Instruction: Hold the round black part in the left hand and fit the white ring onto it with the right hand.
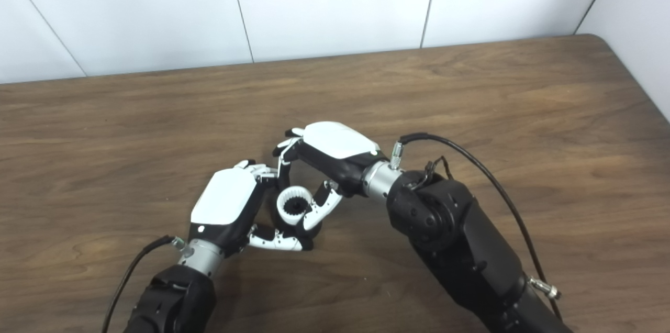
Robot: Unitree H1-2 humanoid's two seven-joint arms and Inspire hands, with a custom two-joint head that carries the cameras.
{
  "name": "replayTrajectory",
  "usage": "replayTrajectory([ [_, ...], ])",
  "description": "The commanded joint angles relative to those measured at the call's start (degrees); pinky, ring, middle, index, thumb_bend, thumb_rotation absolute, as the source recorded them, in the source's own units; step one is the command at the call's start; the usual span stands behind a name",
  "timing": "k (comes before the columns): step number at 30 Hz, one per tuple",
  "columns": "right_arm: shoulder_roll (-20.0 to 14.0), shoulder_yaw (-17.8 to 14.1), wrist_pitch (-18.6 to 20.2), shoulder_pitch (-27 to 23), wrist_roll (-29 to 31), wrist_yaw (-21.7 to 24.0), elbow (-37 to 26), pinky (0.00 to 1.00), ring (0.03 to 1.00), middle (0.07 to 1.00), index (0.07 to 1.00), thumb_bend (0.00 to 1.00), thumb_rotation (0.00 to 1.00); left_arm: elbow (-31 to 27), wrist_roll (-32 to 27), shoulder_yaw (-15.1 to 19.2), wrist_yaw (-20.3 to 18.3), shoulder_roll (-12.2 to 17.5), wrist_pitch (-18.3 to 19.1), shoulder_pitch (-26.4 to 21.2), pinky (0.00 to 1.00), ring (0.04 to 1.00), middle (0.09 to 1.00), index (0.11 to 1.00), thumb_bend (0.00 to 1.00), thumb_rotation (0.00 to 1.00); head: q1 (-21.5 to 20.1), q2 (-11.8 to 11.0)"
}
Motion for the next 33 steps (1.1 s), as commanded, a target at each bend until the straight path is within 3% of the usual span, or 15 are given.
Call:
replayTrajectory([
  [1, 0.44, -0.72, -1.39, -1.21, -0.28, -1.66, -0.74, 0.89, 0.965, 0.851, 0.485, 0.52, 0.13, -0.12, -0.16, -0.59, -1.35, -0.06, -0.51, -0.34, 0.92, 0.828, 0.745, 0.485, 0.52, 0.06, -0.08, 0.02],
  [33, 0.07, -1.7, -2.91, -0.52, 0.17, -2.46, 1.95, 0.89, 0.965, 0.845, 0.485, 0.52, 0.13, -0.46, -0.26, -0.47, -1.88, -0.21, -0.27, -0.45, 0.92, 0.834, 0.749, 0.486, 0.52, 0.06, -0.2, 0.06],
])
